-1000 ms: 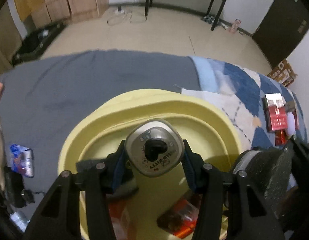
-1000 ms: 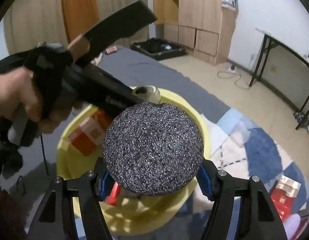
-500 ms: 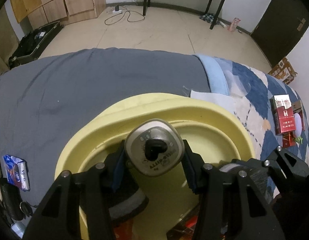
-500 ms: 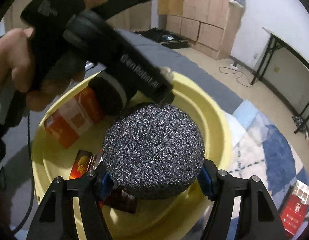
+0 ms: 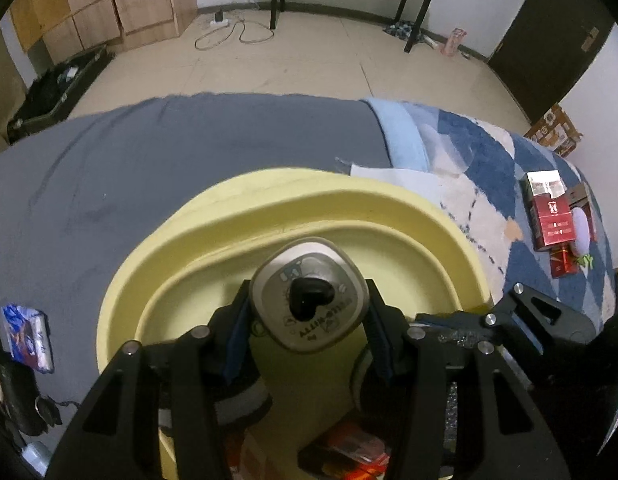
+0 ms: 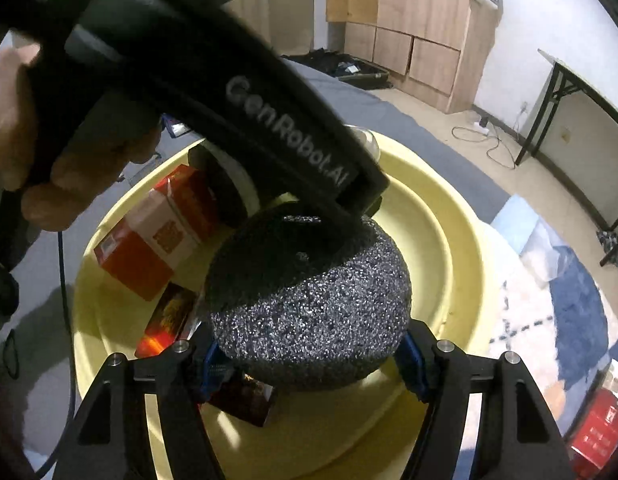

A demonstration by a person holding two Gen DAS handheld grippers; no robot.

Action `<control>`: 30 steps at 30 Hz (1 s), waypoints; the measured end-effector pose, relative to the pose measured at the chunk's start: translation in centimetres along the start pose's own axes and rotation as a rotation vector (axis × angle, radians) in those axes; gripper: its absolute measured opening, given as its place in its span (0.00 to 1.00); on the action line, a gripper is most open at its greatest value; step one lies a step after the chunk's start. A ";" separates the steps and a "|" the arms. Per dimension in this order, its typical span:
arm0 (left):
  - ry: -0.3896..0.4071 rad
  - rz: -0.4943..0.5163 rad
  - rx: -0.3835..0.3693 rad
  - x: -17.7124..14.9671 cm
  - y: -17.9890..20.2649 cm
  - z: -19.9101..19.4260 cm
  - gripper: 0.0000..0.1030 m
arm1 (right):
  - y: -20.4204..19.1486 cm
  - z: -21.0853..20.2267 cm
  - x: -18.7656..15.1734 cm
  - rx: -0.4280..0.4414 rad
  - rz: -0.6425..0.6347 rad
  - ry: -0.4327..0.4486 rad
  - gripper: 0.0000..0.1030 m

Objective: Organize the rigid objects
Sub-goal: 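Lower the tin and foam cylinder into the yellow tray and open both tools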

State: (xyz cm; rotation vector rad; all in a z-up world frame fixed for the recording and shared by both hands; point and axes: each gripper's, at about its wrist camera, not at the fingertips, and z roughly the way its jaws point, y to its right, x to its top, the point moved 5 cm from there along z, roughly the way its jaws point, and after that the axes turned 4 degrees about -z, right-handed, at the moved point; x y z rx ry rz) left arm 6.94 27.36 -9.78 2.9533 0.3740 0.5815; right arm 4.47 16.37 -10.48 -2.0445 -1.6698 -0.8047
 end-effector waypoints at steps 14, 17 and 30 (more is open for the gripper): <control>0.034 -0.031 -0.030 1.3 -0.8 -2.2 0.52 | 2.3 1.9 1.9 -0.124 0.033 0.047 0.67; 0.017 -0.036 -0.023 1.0 -0.9 -1.4 0.52 | 2.2 2.6 1.7 -0.086 0.040 0.015 0.68; -0.005 -0.049 -0.032 0.3 -0.5 0.6 0.52 | 2.0 -1.2 0.5 -0.052 -0.001 0.019 0.99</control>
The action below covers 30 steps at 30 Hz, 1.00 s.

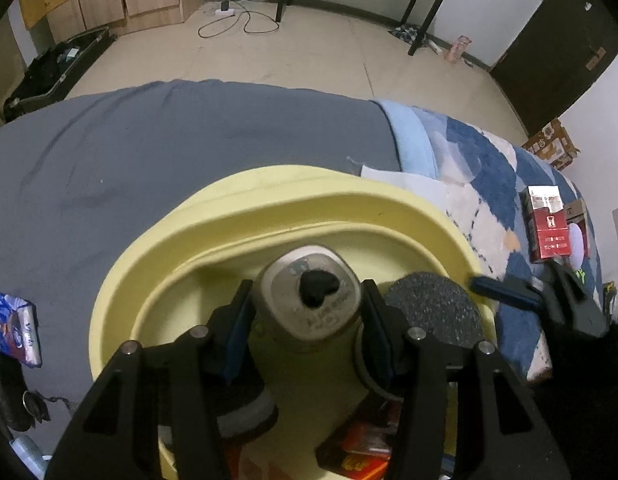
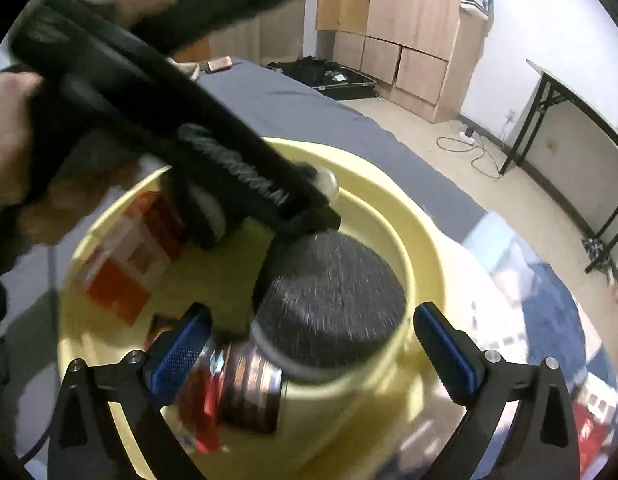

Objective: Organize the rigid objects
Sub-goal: 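Lower the tin and foam cylinder into the yellow tray and open both tools, then grasp the red Hongqiqu cigarette box with left tool while right tool grasps a red box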

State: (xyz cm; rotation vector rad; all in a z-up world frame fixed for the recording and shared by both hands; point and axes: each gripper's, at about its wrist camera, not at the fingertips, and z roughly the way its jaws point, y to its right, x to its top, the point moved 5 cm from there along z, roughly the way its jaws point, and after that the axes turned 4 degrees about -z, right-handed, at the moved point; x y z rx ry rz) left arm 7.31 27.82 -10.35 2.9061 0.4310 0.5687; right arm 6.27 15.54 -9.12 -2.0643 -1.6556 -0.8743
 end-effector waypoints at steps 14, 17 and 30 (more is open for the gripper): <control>0.116 -0.025 -0.034 1.1 3.6 -3.6 1.00 | 8.9 -20.9 -13.4 -0.121 0.148 -0.061 1.00; 0.100 0.064 -0.064 1.0 8.0 -4.2 1.00 | 14.0 -22.2 -17.6 -0.188 0.386 -0.090 1.00; 0.003 -0.030 -0.110 4.1 22.0 4.2 1.00 | 27.6 -18.5 -19.9 -0.152 0.954 -0.086 0.97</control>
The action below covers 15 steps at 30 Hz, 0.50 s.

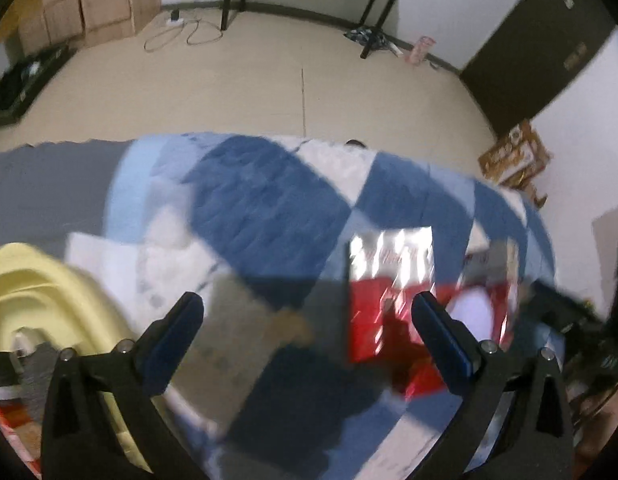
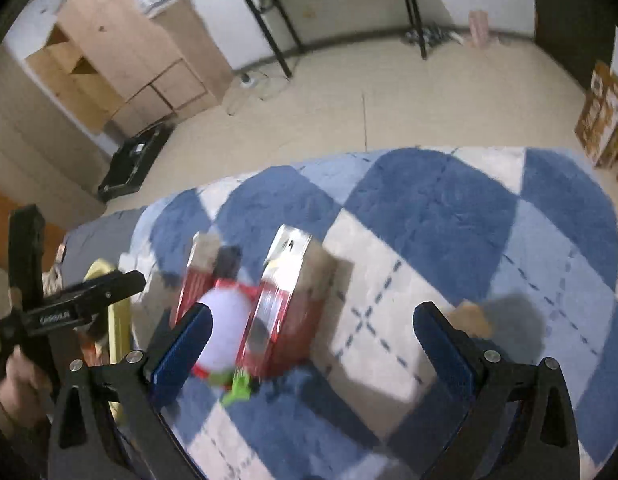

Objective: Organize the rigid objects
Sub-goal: 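Grasp the red Hongqiqu cigarette box with left tool while right tool grasps a red box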

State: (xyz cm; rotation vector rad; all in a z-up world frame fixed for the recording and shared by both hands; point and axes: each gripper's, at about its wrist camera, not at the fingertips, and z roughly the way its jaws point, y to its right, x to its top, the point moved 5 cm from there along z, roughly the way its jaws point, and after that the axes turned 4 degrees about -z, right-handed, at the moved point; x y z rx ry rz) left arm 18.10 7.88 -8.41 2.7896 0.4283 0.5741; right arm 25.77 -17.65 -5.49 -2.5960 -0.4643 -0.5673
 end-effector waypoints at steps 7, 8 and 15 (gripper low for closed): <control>-0.034 0.006 -0.023 0.8 2.6 3.4 0.99 | 0.6 3.7 2.9 0.023 0.071 -0.011 0.81; -0.042 0.014 -0.014 0.4 2.7 3.8 0.98 | 0.6 4.4 2.9 0.024 0.067 -0.020 0.77; -0.063 0.054 -0.033 -0.7 3.8 4.3 0.55 | 0.5 6.5 2.3 0.039 0.042 -0.065 0.24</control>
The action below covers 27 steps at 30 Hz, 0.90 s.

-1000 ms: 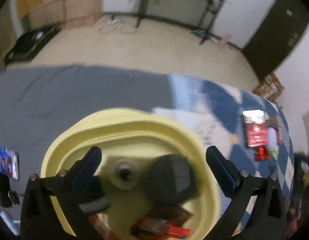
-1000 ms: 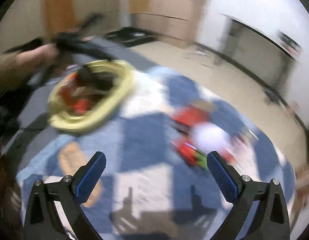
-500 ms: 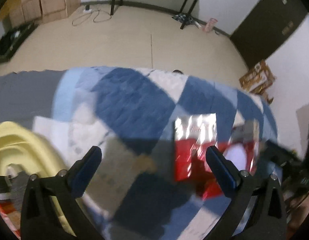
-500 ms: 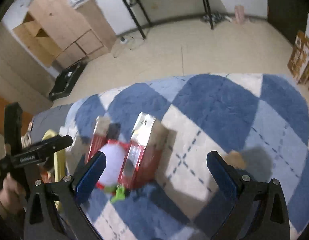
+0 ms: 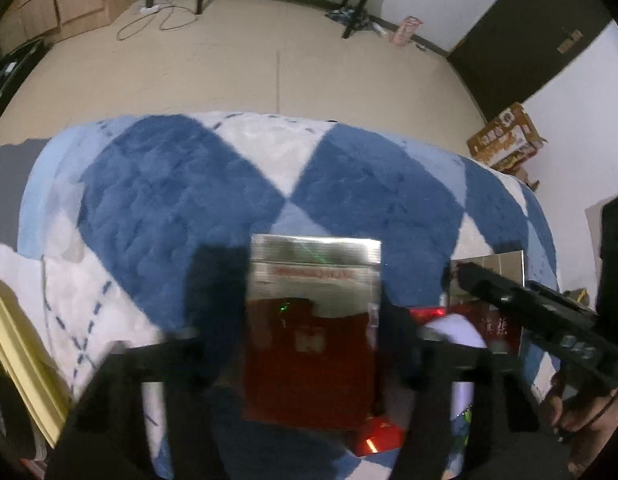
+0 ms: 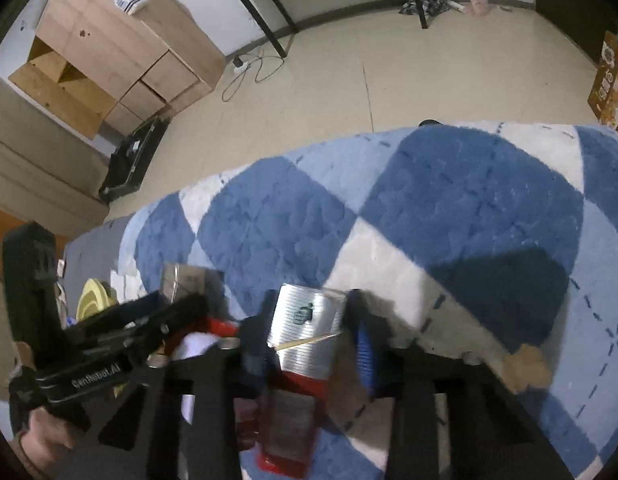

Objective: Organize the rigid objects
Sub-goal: 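Grasp the red Hongqiqu cigarette box with left tool while right tool grasps a red box, then lower the Hongqiqu box into the yellow tray with left tool while right tool releases its red box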

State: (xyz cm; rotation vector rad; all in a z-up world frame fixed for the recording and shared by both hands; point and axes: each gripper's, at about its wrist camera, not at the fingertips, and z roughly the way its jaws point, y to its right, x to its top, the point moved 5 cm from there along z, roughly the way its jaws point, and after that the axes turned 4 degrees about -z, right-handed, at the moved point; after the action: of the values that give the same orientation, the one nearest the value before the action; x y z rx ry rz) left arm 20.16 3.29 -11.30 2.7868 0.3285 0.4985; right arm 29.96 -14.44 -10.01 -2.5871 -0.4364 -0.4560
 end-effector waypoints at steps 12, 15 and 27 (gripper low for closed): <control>0.047 0.095 -0.020 -2.3 -2.3 -5.7 0.55 | 2.7 -4.7 -2.8 -0.007 -0.157 0.023 0.24; 0.058 0.094 -0.038 -3.1 -3.0 -7.5 0.55 | 3.2 -6.6 -3.8 -0.017 -0.187 0.031 0.24; 0.225 0.043 -0.029 -5.5 -10.4 -17.9 0.55 | -7.3 -11.1 -6.2 0.127 -0.390 0.054 0.24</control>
State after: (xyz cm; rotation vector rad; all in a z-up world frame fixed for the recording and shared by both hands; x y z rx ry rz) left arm 6.82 15.80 -0.18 2.7182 0.3069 0.8237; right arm 19.01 -15.23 -0.26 -2.3619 -0.9268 -0.6057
